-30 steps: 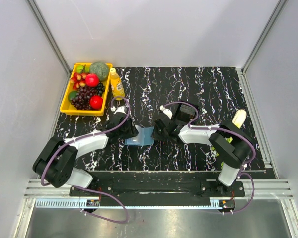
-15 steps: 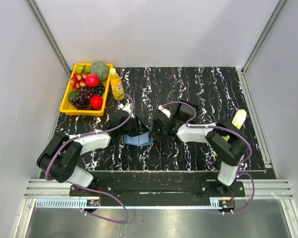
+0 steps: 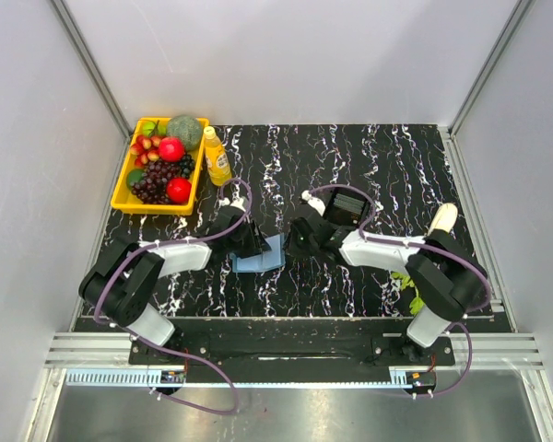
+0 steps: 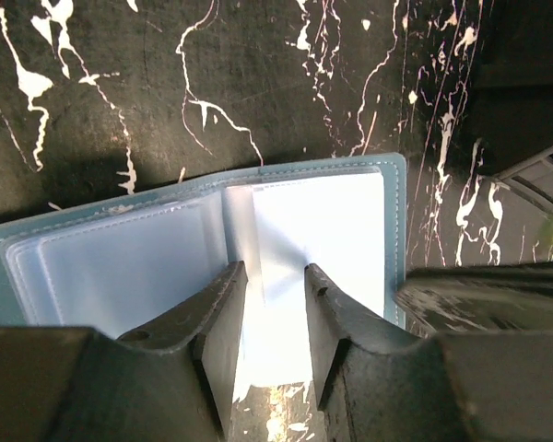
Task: Put the credit cards into the card holder
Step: Open the card holder at the center of the board.
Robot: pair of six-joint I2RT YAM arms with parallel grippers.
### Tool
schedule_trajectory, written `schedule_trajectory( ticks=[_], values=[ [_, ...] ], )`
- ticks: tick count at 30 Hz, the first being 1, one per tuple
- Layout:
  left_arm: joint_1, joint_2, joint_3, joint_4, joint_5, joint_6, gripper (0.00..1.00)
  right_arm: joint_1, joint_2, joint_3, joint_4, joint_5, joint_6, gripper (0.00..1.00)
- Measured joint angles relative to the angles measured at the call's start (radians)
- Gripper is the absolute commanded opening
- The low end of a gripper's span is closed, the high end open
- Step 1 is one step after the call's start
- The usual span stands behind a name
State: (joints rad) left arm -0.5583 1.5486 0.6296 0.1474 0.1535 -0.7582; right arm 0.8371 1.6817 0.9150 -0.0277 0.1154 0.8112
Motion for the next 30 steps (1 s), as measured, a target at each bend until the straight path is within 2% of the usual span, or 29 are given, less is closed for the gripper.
schedule_trajectory(
  ticks=[8, 17, 30],
  values=[
    [-0.006, 0.029, 0.045, -0.043, -0.025, 0.009, 0.36, -0.002, -0.093, 0.0, -0.007, 0.004, -0.006, 0.19],
    [-0.01, 0.029, 0.049, -0.049, -0.036, 0.014, 0.37, -0.005, 0.106, 0.045, 0.0, -0.052, -0.004, 0.11],
    [-0.005, 0.056, 0.049, 0.019, 0.026, 0.005, 0.36, -0.011, 0.147, 0.078, 0.017, -0.064, 0.013, 0.13]
  ],
)
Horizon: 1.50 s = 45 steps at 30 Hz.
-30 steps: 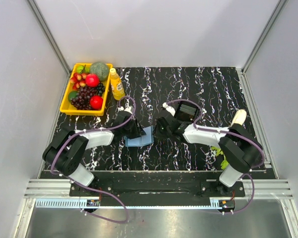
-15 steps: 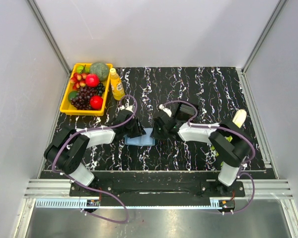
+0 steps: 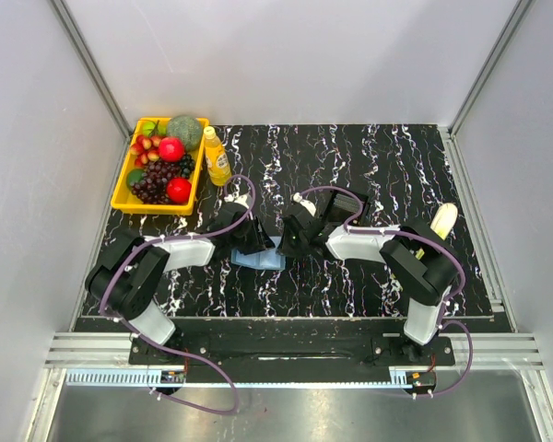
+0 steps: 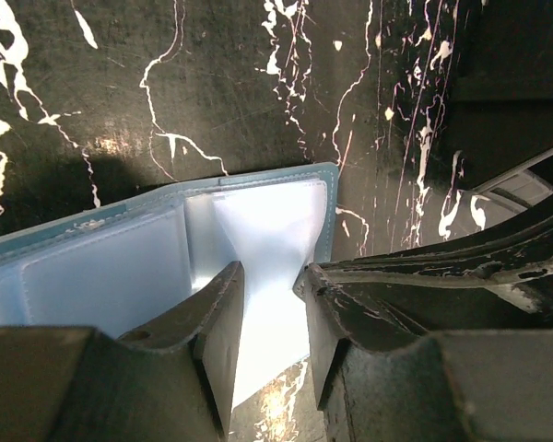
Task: Put the credit cards into the card holder
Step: Open the card holder at the center of the board.
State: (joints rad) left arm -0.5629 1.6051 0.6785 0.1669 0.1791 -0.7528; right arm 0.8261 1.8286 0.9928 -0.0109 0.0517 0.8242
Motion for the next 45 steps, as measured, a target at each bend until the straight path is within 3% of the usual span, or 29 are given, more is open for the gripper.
schedule_trajectory(
  ticks=[5, 8, 13, 18, 22, 27, 30, 37, 45],
  values=[
    [0.0, -0.006, 0.001, -0.01, -0.006, -0.002, 0.42, -0.001, -0.005, 0.0, -0.001, 0.0, -0.004, 0.2],
    [0.0, -0.047, 0.018, -0.104, -0.06, 0.023, 0.54, -0.001, -0.024, 0.0, -0.034, 0.013, -0.024, 0.23],
    [0.039, -0.12, 0.084, -0.235, -0.121, 0.094, 0.55, -0.002, -0.115, 0.0, -0.096, 0.006, -0.06, 0.2],
    [0.1, -0.083, 0.196, -0.267, -0.131, 0.152, 0.57, -0.002, -0.17, -0.015, -0.073, -0.082, -0.064, 0.19],
    [0.105, -0.002, 0.282, -0.297, -0.13, 0.19, 0.51, 0.013, -0.201, -0.056, -0.071, -0.131, -0.058, 0.19],
    [0.123, 0.109, 0.342, -0.32, -0.109, 0.219, 0.57, 0.059, -0.241, -0.103, -0.08, -0.17, -0.046, 0.26],
    [0.14, 0.14, 0.343, -0.335, -0.106, 0.232, 0.54, 0.079, -0.236, -0.105, -0.083, -0.177, -0.04, 0.26],
    [0.188, 0.259, 0.446, -0.364, -0.04, 0.269, 0.49, 0.108, -0.082, -0.058, -0.05, -0.203, -0.001, 0.25],
    [0.191, 0.217, 0.378, -0.33, -0.026, 0.27, 0.47, 0.109, 0.023, 0.048, -0.009, -0.198, 0.035, 0.27]
  ],
)
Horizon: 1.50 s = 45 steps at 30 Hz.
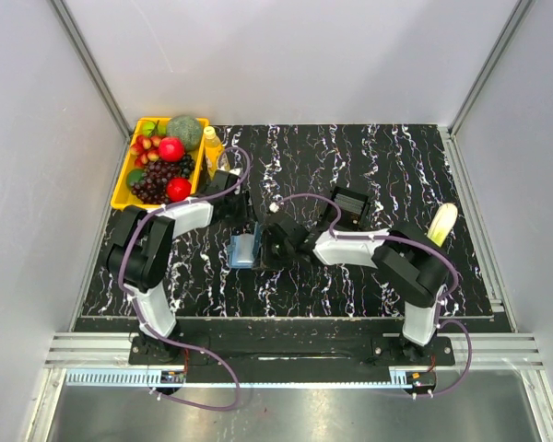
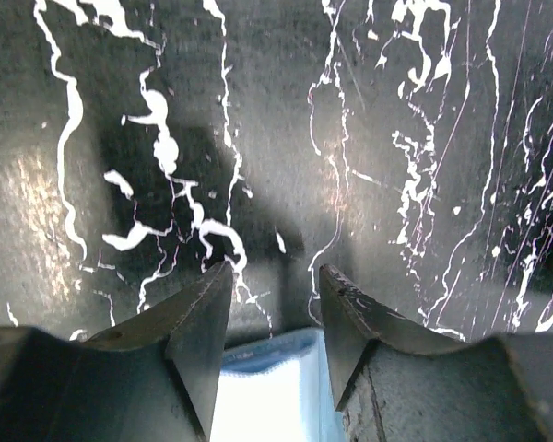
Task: Put the credit cards into the card holder
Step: Open the card holder at the center of the board.
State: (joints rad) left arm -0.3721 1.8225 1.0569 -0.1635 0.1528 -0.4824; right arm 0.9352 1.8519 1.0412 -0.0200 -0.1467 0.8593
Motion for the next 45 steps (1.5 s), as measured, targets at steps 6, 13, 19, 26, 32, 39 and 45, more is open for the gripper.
schedule_trajectory(
  ticks=[6, 13, 19, 26, 32, 39, 45],
  values=[
    [0.0, -0.066, -0.101, 0.052, 0.014, -0.017, 0.42, -0.006, 0.051, 0.084, -0.021, 0.053, 0.05, 0.27],
    [0.005, -0.18, -0.237, 0.072, 0.012, -0.039, 0.39, -0.086, 0.055, 0.094, -0.119, 0.123, 0.03, 0.27],
    [-0.023, -0.278, -0.341, 0.063, 0.04, -0.09, 0.39, -0.187, 0.055, 0.129, -0.143, 0.165, -0.026, 0.27],
    [-0.154, -0.313, -0.415, 0.139, 0.095, -0.19, 0.37, -0.231, 0.082, 0.232, -0.145, 0.123, -0.135, 0.28],
    [-0.236, -0.336, -0.473, 0.236, 0.118, -0.276, 0.48, -0.288, 0.15, 0.308, -0.139, -0.005, -0.203, 0.28],
    [-0.237, -0.364, -0.496, 0.274, 0.132, -0.319, 0.48, -0.315, 0.258, 0.444, -0.191, -0.182, -0.261, 0.29],
    [-0.237, -0.515, -0.49, 0.178, 0.102, -0.311, 0.76, -0.335, 0.168, 0.427, -0.253, -0.15, -0.351, 0.77]
  ],
)
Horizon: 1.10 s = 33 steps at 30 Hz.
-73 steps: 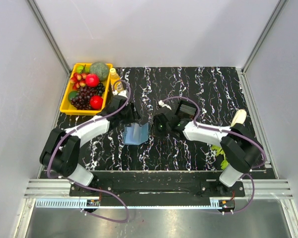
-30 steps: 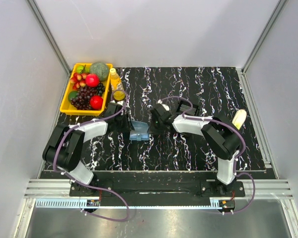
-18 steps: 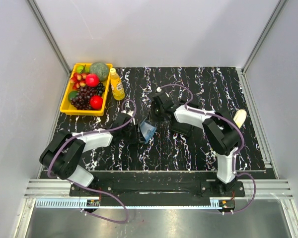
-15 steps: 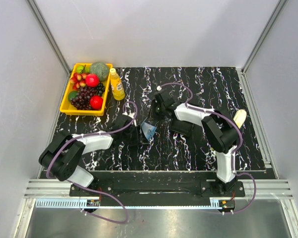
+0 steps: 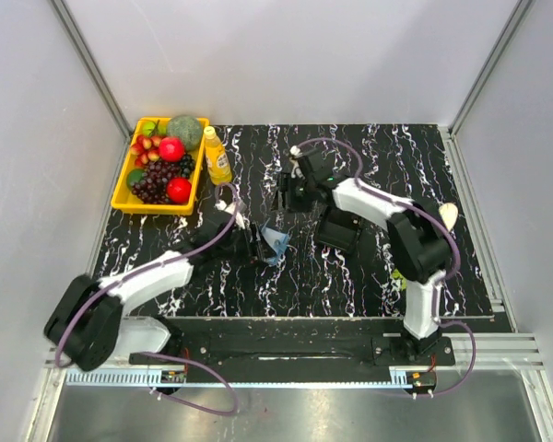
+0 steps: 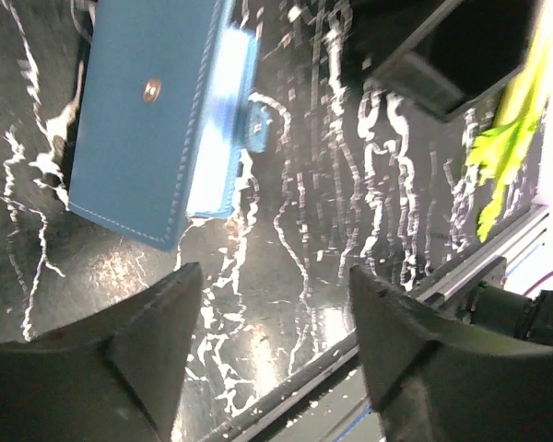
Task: Put the credit cards into the card holder
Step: Open the card holder at the center of the board, then pick up the credit card from the storage box.
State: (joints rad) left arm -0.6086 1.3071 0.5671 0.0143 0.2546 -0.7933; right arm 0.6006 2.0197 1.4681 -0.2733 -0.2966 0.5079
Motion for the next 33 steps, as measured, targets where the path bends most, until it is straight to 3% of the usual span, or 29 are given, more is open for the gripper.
schedule_trajectory(
  ticks=[3, 5, 10, 18, 33],
  values=[
    [0.0, -0.139, 0.064, -0.13, -0.063, 0.035, 0.92, -0.051, -0.164, -0.047, -0.047, 0.055, -0.109, 0.9],
    [0.0, -0.189, 0.146, -0.208, -0.108, 0.069, 0.98, -0.085, -0.292, -0.071, -0.056, 0.125, -0.211, 1.0],
    [0.026, -0.177, 0.357, -0.315, -0.175, 0.152, 0.99, -0.122, -0.527, -0.151, -0.035, 0.301, -0.599, 1.0],
    [0.173, -0.061, 0.428, -0.402, -0.13, 0.239, 0.99, -0.248, -0.328, -0.077, -0.227, 0.338, -0.876, 0.97],
    [0.266, -0.055, 0.403, -0.44, -0.045, 0.288, 0.99, -0.234, -0.33, -0.197, -0.226, 0.286, -0.93, 0.82]
  ],
)
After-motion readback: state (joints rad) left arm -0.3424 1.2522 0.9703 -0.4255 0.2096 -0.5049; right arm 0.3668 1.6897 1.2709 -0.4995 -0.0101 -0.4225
